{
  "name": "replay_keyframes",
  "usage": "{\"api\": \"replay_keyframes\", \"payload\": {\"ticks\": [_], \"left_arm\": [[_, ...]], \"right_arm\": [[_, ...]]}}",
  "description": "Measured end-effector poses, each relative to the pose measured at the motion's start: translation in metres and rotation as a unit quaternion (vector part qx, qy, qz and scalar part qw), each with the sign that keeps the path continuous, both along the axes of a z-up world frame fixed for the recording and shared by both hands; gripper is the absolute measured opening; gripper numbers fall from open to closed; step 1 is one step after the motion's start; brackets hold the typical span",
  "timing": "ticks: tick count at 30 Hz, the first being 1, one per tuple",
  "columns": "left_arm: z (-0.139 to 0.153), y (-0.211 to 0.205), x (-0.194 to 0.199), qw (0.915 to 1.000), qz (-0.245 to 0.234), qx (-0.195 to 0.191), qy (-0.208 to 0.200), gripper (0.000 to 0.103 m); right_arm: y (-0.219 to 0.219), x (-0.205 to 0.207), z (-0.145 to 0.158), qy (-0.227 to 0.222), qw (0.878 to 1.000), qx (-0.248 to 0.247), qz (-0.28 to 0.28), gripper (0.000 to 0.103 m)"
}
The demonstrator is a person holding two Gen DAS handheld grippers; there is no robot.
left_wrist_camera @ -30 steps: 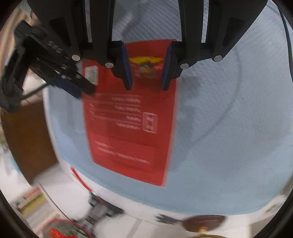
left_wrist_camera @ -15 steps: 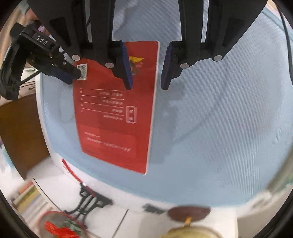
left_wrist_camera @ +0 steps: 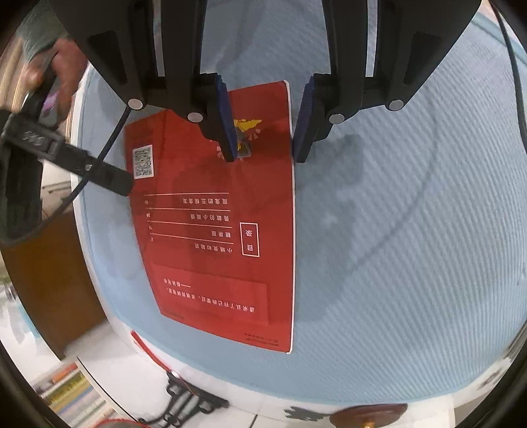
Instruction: Organize books
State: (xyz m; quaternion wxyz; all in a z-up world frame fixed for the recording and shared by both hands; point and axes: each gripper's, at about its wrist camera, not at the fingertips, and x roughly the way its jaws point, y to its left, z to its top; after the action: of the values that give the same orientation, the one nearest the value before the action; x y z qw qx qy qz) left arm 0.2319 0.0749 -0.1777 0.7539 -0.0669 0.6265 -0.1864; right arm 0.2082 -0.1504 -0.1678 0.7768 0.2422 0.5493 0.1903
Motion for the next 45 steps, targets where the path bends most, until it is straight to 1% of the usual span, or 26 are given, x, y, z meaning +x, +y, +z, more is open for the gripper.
{"api": "replay_keyframes", "payload": {"ticks": [2,4,6,7,8,10,12,14,15,16,19,20,21,23,25,26,28,31,32,34,35,37,39,42,44,45], "left_arm": [[-0.003,0.005,-0.013,0.9993,-0.008,-0.03,0.019,0.03],[-0.007,0.01,-0.024,0.9977,-0.002,-0.058,0.034,0.03],[-0.008,0.01,-0.03,0.9975,-0.005,-0.062,0.034,0.03],[-0.007,0.009,-0.031,0.9977,-0.007,-0.06,0.032,0.03],[-0.007,0.011,-0.033,0.9977,-0.005,-0.06,0.031,0.03],[-0.008,0.012,-0.034,0.9975,0.0,-0.064,0.03,0.03],[-0.008,0.018,-0.039,0.9968,0.008,-0.074,0.028,0.03],[-0.008,0.024,-0.041,0.9958,0.013,-0.086,0.028,0.03],[-0.007,0.037,-0.049,0.9945,0.017,-0.098,0.031,0.03],[-0.008,0.045,-0.051,0.9933,0.021,-0.108,0.034,0.03],[-0.008,0.058,-0.055,0.989,0.038,-0.136,0.044,0.03],[-0.006,0.061,-0.058,0.9897,0.039,-0.132,0.039,0.03],[-0.004,0.063,-0.061,0.9907,0.039,-0.126,0.033,0.03],[-0.001,0.068,-0.067,0.9914,0.038,-0.122,0.026,0.03],[0.002,0.074,-0.073,0.9897,0.046,-0.134,0.023,0.03],[0.002,0.077,-0.073,0.9888,0.05,-0.139,0.021,0.03],[0.007,0.086,-0.08,0.9873,0.063,-0.146,0.012,0.03],[0.016,0.113,-0.092,0.9843,0.093,-0.15,-0.006,0.03],[0.019,0.127,-0.098,0.983,0.107,-0.149,-0.012,0.03],[0.025,0.162,-0.109,0.9789,0.151,-0.134,-0.027,0.03],[0.028,0.183,-0.116,0.9761,0.178,-0.12,-0.034,0.03],[0.03,0.211,-0.126,0.9719,0.213,-0.091,-0.041,0.03],[0.028,0.236,-0.134,0.9689,0.24,-0.046,-0.04,0.03],[0.026,0.251,-0.141,0.9661,0.252,-0.047,-0.036,0.03],[0.023,0.251,-0.141,0.9677,0.245,-0.045,-0.035,0.03],[0.023,0.244,-0.139,0.9689,0.241,-0.045,-0.035,0.03]], "right_arm": [[-0.004,-0.014,0.011,-0.018,0.999,0.02,0.041,0.055],[-0.01,-0.022,0.005,-0.01,0.997,0.057,0.053,0.063],[-0.011,-0.023,-0.014,0.016,0.996,0.063,0.055,0.063],[-0.013,-0.024,-0.023,0.02,0.995,0.078,0.052,0.063],[-0.017,-0.025,-0.025,0.01,0.994,0.103,0.04,0.065],[-0.024,-0.021,-0.031,0.027,0.988,0.149,0.012,0.066],[-0.023,-0.02,-0.034,0.033,0.982,0.186,0.002,0.066],[-0.014,-0.019,-0.033,0.039,0.979,0.201,0.013,0.066],[-0.008,-0.019,-0.026,0.036,0.977,0.209,0.024,0.066],[0.0,-0.019,-0.014,0.023,0.977,0.211,0.036,0.065],[0.019,-0.023,0.027,-0.02,0.982,0.173,0.071,0.065],[0.027,-0.024,0.039,-0.032,0.984,0.158,0.081,0.065],[0.039,-0.024,0.055,-0.051,0.985,0.132,0.096,0.065],[0.054,-0.024,0.076,-0.08,0.985,0.087,0.123,0.065],[0.077,-0.024,0.095,-0.104,0.981,0.058,0.152,0.065],[0.088,-0.024,0.102,-0.112,0.979,0.051,0.166,0.065],[0.117,-0.026,0.116,-0.127,0.972,0.044,0.192,0.065],[0.155,-0.026,0.125,-0.139,0.963,0.048,0.225,0.065],[0.169,-0.025,0.124,-0.141,0.96,0.05,0.235,0.065],[0.19,-0.025,0.122,-0.135,0.956,0.052,0.253,0.065],[0.199,-0.027,0.119,-0.132,0.955,0.053,0.261,0.065],[0.211,-0.033,0.11,-0.123,0.952,0.053,0.275,0.065],[0.216,-0.039,0.095,-0.109,0.953,0.045,0.279,0.065],[0.216,-0.04,0.071,-0.082,0.96,0.031,0.265,0.065],[0.207,-0.041,0.05,-0.059,0.968,-0.004,0.246,0.065],[0.205,-0.041,0.041,-0.053,0.97,-0.025,0.237,0.065]]}}
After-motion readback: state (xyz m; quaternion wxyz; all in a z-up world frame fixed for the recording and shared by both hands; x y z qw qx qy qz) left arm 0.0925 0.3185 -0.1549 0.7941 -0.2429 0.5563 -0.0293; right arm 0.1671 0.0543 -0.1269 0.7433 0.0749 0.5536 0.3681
